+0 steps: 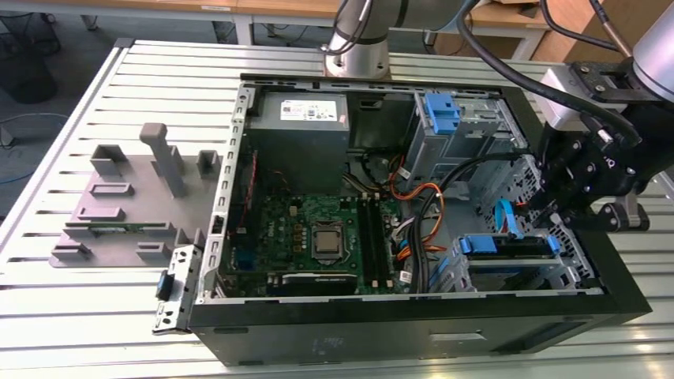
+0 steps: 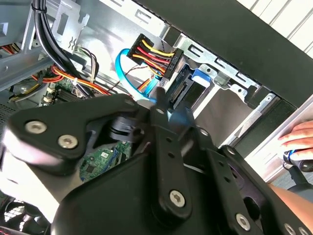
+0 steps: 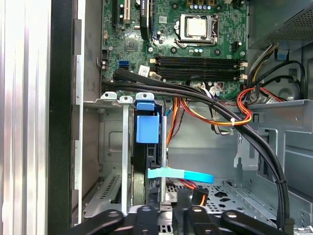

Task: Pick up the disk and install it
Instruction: 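Insert the second disk wire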

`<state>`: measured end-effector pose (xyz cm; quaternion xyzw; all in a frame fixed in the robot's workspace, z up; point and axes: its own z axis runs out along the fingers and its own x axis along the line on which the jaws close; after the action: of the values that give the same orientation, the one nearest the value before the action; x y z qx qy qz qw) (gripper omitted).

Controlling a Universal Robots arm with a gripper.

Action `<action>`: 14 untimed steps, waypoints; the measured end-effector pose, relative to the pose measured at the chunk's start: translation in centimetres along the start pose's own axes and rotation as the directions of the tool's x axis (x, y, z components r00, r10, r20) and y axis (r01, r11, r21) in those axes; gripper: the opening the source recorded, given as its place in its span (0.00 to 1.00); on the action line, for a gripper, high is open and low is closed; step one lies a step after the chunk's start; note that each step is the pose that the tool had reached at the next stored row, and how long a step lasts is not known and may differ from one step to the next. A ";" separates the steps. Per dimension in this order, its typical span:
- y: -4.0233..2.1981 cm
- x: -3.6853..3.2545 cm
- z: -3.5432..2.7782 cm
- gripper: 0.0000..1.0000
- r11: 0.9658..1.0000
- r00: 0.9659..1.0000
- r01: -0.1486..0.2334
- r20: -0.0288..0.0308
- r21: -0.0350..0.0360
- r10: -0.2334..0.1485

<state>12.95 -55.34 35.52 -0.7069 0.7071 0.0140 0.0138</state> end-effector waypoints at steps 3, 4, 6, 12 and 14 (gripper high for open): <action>0.00 0.00 0.00 0.42 1.000 1.000 0.000 0.000 0.000 0.000; 0.00 0.00 0.00 0.42 1.000 1.000 0.000 0.000 0.000 0.000; 0.00 0.00 0.00 0.48 1.000 1.000 0.000 0.000 0.000 0.000; -0.01 0.00 0.00 0.48 1.000 1.000 0.000 0.000 0.000 0.000; -0.02 0.00 0.00 0.48 1.000 1.000 0.000 0.000 0.000 0.000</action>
<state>12.97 -55.35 35.53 -0.7068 0.7071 0.0140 0.0138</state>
